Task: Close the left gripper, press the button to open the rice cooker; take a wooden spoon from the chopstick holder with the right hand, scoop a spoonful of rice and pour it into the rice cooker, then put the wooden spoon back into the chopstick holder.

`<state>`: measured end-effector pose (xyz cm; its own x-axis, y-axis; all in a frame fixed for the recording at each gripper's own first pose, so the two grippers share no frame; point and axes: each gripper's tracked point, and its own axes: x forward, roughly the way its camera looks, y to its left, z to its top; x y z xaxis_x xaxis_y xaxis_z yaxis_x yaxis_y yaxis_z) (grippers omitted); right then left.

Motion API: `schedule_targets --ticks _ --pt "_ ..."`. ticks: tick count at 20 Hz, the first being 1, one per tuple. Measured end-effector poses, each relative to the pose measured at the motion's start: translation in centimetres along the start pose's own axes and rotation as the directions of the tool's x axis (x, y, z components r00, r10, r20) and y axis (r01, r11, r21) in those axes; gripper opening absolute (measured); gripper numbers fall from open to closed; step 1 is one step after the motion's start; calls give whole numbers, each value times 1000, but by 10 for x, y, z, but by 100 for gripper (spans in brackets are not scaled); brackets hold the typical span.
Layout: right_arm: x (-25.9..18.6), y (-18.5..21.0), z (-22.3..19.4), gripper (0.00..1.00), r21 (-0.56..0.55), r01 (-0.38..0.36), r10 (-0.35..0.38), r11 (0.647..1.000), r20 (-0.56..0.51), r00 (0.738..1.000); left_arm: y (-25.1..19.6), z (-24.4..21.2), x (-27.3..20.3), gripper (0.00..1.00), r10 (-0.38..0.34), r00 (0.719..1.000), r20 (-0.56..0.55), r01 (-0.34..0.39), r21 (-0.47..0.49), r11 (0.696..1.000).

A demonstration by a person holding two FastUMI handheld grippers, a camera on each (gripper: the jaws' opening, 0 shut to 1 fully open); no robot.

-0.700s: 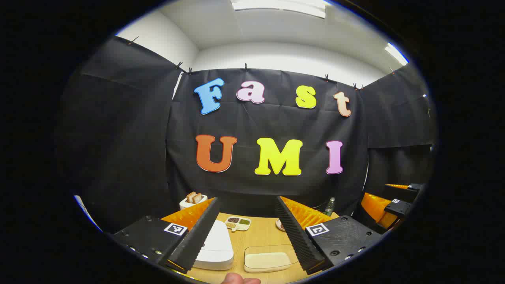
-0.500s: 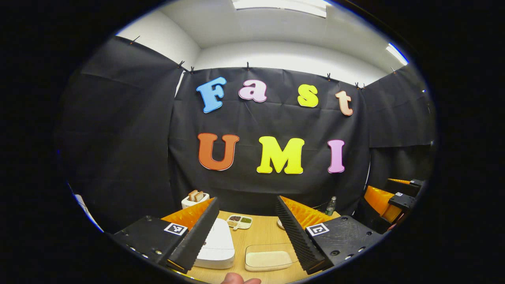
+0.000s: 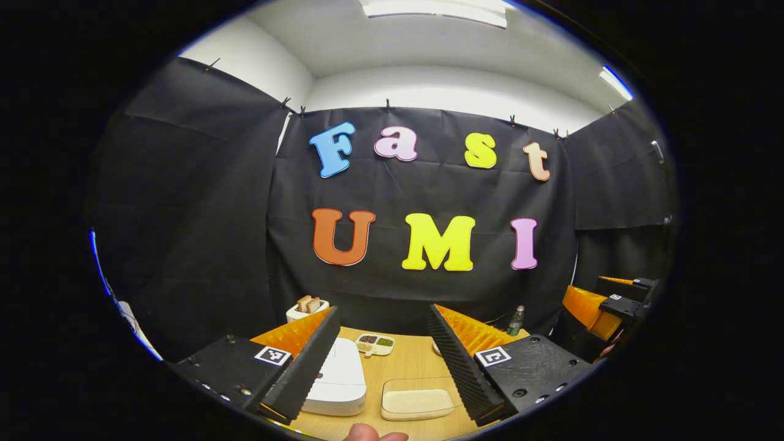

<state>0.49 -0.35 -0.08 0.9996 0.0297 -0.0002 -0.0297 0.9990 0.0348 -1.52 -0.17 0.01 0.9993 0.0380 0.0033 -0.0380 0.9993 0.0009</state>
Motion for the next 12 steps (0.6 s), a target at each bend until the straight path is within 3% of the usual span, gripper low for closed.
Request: schedule_targets --ticks 8,12 --pt "9 -17 -11 100 12 -4 4 1000 -11 1000 -12 -6 4 94 21 1000 -21 -21 11 1000" --pt "24 -29 -19 100 11 -23 23 1000 -19 1000 -11 -16 9 94 67 996 -51 -65 37 997"
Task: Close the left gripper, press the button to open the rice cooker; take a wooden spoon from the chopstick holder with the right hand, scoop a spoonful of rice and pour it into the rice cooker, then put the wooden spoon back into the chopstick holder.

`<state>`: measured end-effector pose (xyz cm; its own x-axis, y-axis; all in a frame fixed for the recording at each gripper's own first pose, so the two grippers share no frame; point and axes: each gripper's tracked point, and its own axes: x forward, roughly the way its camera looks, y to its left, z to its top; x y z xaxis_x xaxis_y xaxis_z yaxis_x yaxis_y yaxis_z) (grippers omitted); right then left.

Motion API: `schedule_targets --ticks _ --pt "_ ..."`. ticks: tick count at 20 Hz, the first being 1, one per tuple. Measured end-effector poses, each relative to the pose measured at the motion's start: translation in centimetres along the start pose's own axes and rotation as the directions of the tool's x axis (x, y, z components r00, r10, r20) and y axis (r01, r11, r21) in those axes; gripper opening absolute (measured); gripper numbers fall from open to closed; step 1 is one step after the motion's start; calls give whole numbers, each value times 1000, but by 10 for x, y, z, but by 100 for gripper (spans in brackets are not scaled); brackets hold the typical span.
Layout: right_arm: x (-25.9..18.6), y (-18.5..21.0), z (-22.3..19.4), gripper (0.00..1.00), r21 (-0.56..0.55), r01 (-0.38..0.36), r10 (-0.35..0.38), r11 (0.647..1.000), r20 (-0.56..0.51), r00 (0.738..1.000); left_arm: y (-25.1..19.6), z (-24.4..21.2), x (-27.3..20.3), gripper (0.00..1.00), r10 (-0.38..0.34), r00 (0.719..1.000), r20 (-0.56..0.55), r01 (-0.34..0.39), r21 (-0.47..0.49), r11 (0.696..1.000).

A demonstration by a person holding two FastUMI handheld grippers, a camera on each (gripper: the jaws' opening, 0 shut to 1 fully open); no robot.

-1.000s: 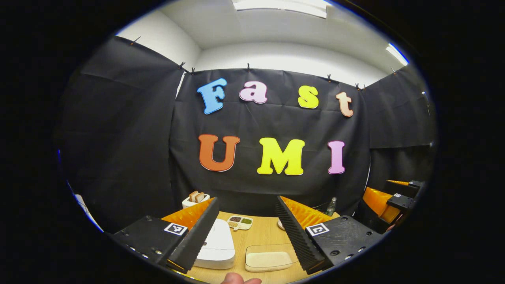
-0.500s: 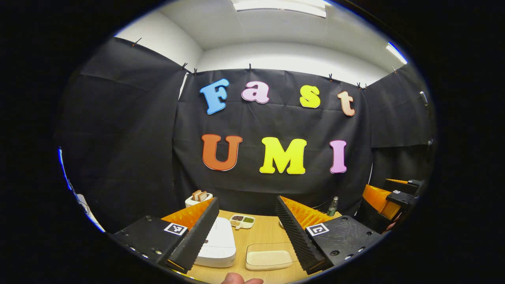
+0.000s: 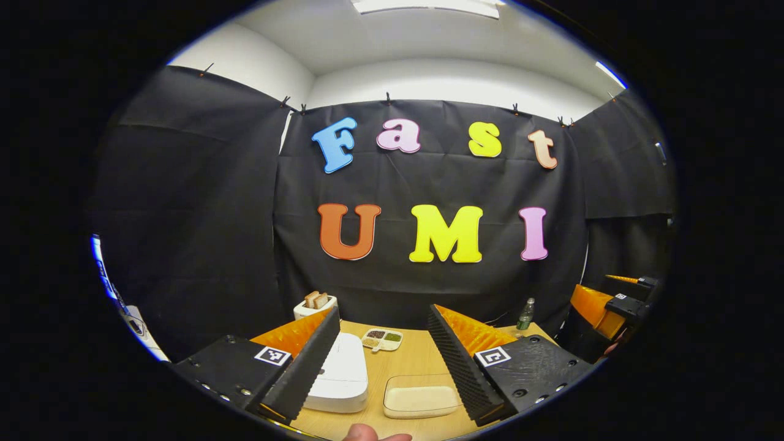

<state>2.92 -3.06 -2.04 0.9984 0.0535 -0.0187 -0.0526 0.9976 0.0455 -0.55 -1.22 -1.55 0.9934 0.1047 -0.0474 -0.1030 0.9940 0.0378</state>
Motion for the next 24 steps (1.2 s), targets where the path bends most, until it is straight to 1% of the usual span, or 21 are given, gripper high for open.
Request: schedule_targets --ticks 4,6,7,9,10,12,15,16,17,18,19,20,21,22,23,24 --pt "20 -10 -11 100 16 -47 47 999 -17 999 6 -10 8 94 60 997 -47 -61 -27 998" --pt "32 -14 -17 100 2 -75 75 997 -21 997 14 -20 13 94 101 990 -93 -103 -21 994" --pt "37 -16 -19 100 5 -92 92 996 -22 996 16 -26 16 94 108 987 -120 -111 -13 994" --pt "48 -19 -23 100 27 -114 115 993 -25 993 23 -37 25 94 102 978 -180 -103 8 995" --pt "54 -21 -28 100 37 -119 121 992 -35 992 26 -46 30 94 89 971 -223 -90 7 996" --pt "61 -25 -37 100 42 -119 122 992 -68 990 44 -58 38 95 84 951 -297 -88 -2 996" --pt "61 -34 -35 100 44 -76 79 996 -72 994 74 -79 59 95 73 921 -382 -85 -14 996" --pt "59 -35 -37 100 45 -61 64 997 -75 995 85 -89 64 92 66 909 -412 -83 -24 996" --pt "57 -33 -38 100 43 -52 55 998 -79 995 95 -98 71 76 60 897 -438 -82 -30 996" --pt "53 -31 -40 100 31 -39 41 999 -82 996 107 -110 76 66 67 880 -470 -91 -29 995" --pt "49 -32 -41 100 8 -20 21 1000 -84 996 118 -123 81 59 67 860 -506 -94 -27 995" --pt "45 -32 -40 100 -13 -3 2 1000 -82 997 126 -136 83 39 59 836 -545 -90 -31 995" --pt "41 -32 -41 100 -31 14 -17 999 -81 997 131 -147 87 33 41 823 -566 -80 -45 996" --pt "36 -32 -41 100 -43 32 -35 999 -80 996 135 -156 89 18 25 806 -591 -72 -56 996" --pt "32 -32 -44 100 -49 50 -54 998 -85 995 136 -167 90 12 2 778 -629 -62 -73 995" --pt "27 -33 -47 100 -48 66 -70 997 -94 993 140 -178 95 7 -12 766 -643 -55 -84 995"
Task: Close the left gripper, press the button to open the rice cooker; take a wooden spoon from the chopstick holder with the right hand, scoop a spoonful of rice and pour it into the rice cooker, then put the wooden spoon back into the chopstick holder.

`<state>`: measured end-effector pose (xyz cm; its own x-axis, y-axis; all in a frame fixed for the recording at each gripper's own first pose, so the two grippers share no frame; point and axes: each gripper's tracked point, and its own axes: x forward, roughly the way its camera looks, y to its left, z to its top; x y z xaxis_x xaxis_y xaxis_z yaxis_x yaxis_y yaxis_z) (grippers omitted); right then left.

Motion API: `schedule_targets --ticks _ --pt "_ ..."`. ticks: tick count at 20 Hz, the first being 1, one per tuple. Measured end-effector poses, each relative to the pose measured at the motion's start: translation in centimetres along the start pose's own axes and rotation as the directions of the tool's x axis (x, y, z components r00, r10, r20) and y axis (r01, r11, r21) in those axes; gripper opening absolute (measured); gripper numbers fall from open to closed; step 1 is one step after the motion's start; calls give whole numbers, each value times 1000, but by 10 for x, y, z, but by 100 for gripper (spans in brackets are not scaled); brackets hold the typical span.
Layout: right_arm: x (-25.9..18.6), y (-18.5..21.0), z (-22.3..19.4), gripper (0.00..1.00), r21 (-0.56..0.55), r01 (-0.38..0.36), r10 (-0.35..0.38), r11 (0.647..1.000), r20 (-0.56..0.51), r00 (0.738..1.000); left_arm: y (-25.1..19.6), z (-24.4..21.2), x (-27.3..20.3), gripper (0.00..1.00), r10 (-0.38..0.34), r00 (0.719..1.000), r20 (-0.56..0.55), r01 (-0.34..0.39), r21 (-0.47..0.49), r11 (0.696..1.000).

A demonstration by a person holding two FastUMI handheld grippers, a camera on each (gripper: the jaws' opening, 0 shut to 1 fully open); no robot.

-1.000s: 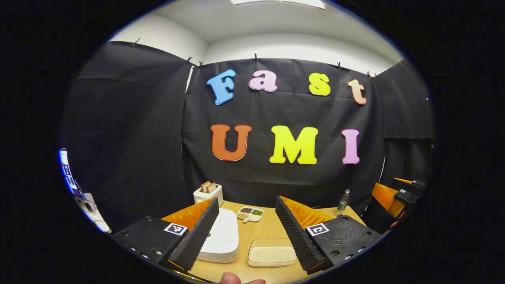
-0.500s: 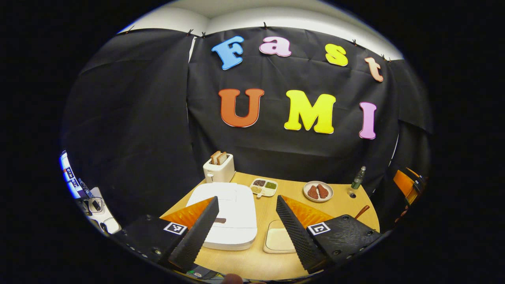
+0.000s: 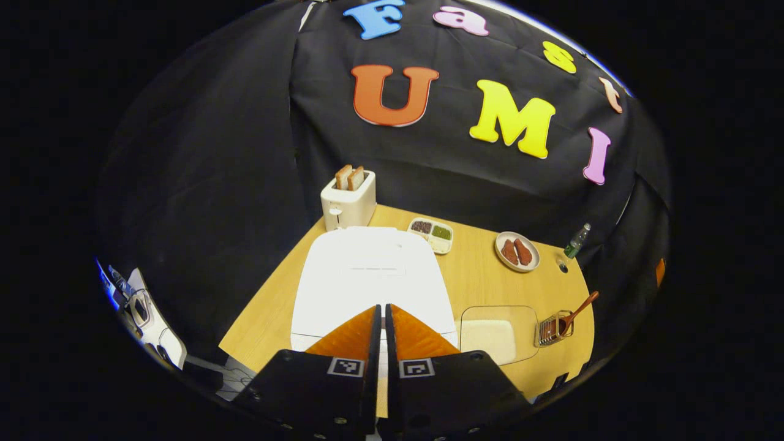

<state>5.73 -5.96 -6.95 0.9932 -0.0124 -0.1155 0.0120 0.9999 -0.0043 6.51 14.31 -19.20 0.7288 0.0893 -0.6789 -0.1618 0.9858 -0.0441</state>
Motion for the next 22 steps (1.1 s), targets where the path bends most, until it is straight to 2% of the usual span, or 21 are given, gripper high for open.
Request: schedule_targets --ticks 1,2,4,12,15,18,19,22 --pt "-3 0 -5 100 2 14 -13 1000 -14 1000 2 -3 13 7 -8 1000 -9 8 -19 1000" --pt "-6 0 -9 100 4 23 -23 1000 -27 999 -3 -6 17 0 -54 998 -36 53 -31 998" --pt "-12 -1 -13 100 -3 48 -48 999 -41 998 -2 -14 35 0 -77 994 -72 75 -35 997" --pt "-28 -9 -23 100 -22 120 -121 993 -70 990 9 -31 67 0 -79 989 -123 76 -27 997" --pt "-28 -6 -22 100 -23 125 -126 992 -74 989 9 -36 70 0 -83 989 -125 80 -28 996" --pt "-28 1 -20 100 -31 112 -114 993 -69 991 7 -49 71 0 -92 984 -153 82 -73 994" --pt "-28 2 -19 100 -33 109 -111 993 -65 992 9 -45 72 0 -99 987 -128 89 -80 993" --pt "-26 9 -20 100 -18 92 -93 996 -70 993 9 -44 70 0 -88 986 -139 78 -71 994"
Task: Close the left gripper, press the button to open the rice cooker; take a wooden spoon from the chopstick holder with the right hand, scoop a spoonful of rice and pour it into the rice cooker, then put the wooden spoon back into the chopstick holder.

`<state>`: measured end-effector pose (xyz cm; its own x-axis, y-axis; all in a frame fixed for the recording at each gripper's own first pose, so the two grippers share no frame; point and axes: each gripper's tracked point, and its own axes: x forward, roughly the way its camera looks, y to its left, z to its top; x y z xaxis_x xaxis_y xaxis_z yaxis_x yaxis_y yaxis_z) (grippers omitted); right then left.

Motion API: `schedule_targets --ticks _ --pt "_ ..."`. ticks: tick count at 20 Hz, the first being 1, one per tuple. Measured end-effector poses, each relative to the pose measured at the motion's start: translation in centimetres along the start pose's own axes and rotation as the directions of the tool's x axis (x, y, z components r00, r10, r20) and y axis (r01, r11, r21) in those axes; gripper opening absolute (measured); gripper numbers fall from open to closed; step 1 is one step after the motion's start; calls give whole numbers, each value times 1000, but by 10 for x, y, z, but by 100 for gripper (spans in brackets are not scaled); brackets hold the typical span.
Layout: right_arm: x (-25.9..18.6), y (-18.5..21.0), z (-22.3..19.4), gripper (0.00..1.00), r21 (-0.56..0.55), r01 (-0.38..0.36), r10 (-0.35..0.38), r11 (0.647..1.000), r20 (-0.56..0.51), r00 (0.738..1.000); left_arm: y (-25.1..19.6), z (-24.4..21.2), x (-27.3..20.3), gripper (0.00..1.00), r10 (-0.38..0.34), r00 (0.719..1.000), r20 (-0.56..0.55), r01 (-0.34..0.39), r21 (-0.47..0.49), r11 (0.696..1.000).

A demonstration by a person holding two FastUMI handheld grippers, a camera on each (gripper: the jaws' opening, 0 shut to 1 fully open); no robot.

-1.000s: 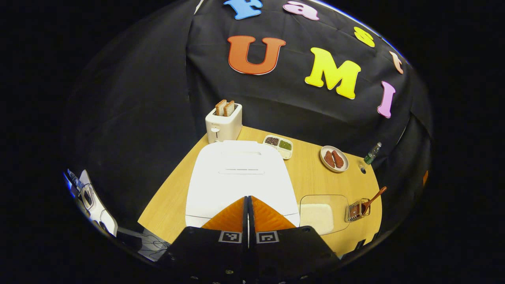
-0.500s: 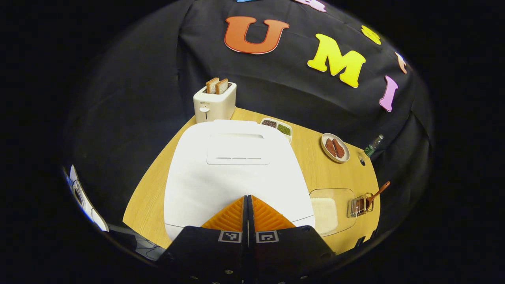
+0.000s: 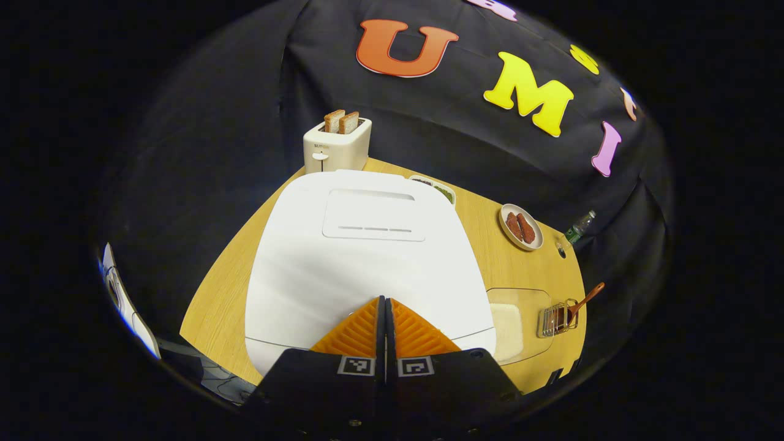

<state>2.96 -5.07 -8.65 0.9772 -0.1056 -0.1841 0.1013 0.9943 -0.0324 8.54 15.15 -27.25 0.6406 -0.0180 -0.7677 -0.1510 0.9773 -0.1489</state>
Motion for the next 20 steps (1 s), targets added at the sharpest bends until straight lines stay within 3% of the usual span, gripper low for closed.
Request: schedule_targets --ticks 4,6,8,10,13,15,16,20 --pt "2 -6 12 100 9 -4 4 1000 16 1000 -12 45 -25 0 7 986 165 -18 63 998" --pt "4 -15 16 100 20 7 -8 1000 23 1000 -16 83 -41 2 2 962 273 -28 91 995" --pt "3 -25 20 100 18 24 -25 1000 32 999 -18 116 -49 10 -5 938 346 -25 82 996" --pt "1 -37 24 100 10 42 -43 999 41 998 -19 143 -53 7 -6 914 405 -25 71 997" --pt "0 -55 23 100 6 69 -69 998 43 997 -16 184 -67 11 11 850 526 -59 73 996" --pt "2 -63 17 100 21 76 -77 997 27 997 -25 206 -83 26 0 810 587 -61 85 994" --pt "4 -65 13 100 26 75 -76 997 14 997 -23 213 -90 40 14 793 609 -84 87 993" --pt "9 -66 1 100 43 48 -47 998 -11 999 -33 220 -129 42 17 723 691 -104 85 991"
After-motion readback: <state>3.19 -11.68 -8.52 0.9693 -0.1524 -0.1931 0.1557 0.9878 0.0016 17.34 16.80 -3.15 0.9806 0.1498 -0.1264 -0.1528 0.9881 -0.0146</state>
